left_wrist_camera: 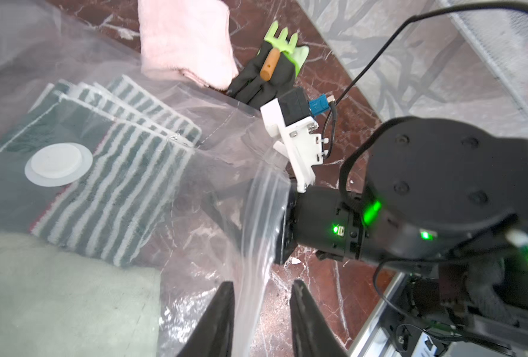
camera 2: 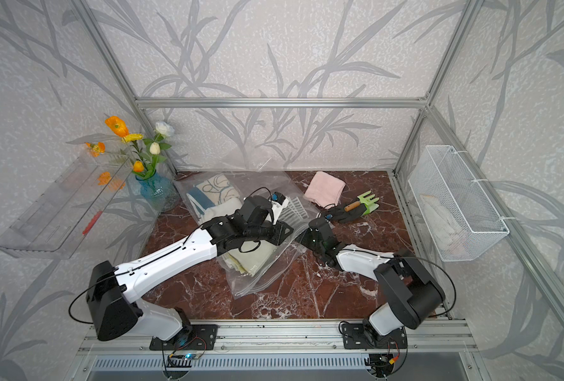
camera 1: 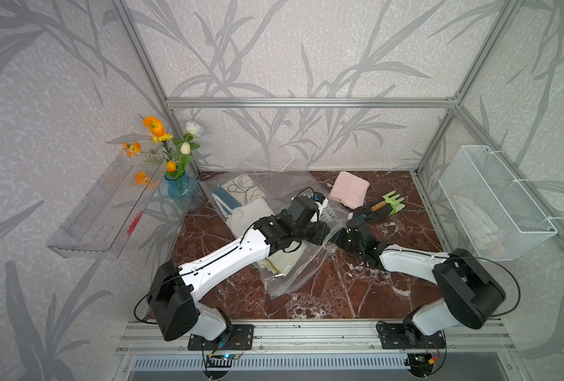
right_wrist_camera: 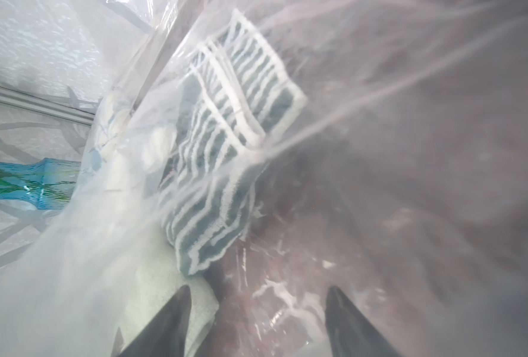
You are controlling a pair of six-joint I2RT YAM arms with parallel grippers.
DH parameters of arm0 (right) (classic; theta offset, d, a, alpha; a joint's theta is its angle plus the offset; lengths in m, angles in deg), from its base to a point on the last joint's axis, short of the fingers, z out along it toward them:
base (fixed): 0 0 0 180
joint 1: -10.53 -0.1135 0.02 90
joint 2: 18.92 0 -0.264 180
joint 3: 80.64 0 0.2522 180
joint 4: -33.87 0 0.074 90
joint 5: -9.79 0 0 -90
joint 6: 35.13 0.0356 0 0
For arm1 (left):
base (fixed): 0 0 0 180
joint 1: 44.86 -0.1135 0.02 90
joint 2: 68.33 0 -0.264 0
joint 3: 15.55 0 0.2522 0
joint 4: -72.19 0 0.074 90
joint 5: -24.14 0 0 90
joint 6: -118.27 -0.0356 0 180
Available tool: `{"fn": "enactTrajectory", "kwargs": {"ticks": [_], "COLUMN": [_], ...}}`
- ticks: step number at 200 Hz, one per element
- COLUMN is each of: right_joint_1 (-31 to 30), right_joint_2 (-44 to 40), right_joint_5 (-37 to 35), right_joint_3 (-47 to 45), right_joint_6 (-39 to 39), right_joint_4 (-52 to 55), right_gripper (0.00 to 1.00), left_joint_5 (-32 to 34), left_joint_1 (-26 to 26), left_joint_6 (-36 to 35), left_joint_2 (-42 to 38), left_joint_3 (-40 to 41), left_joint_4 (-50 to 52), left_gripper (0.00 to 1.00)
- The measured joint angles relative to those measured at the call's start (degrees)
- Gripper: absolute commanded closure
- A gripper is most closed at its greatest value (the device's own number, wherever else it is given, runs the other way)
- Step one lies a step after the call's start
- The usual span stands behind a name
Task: Place the folded towel into the vacuum bag
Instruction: Place the towel in the vacuum bag, then adjust the vacuum bag at the center of the board.
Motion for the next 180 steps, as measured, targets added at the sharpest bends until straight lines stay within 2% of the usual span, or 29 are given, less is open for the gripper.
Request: {"fn": "enactTrajectory", "kwargs": {"ticks": [44,83,102,130,180], "right_joint_1": [8.9,10.7,8.9,4.8,1.1], "right_joint_2": [-10.9,-10.4,-4.3,9.9,32.5], "right_joint_5": [-1.1,-0.8,2.0,6.0,9.5], "right_joint_3": [7.0,19.9,27.6,38.0,53.2], "right_joint_6": [-11.3,-21.3,-24.3,-26.6,-28.8], "right_joint_4": [24.2,33.7,35.4,35.6,36.9], "right_gripper": [0.31,0.37,0.41,0.45,0.47], "left_joint_5": [1.1,1.0,0.0,-0.2,0.2], "left_joint_1": [-6.3,-8.2,-8.2,-8.5,-10.0], "left_joint_6": [1.4,2.7,3.1,4.3,6.3], "left_joint_2": [1.4,10.6,16.8,23.5,23.5], "left_joint_3": [1.0,1.1,0.9,1.4,9.9], "left_joint_4": [-3.2,-7.5,-9.3,-11.5,-17.6], "left_gripper": [0.67,0.68,0.68,0.69,0.70]}}
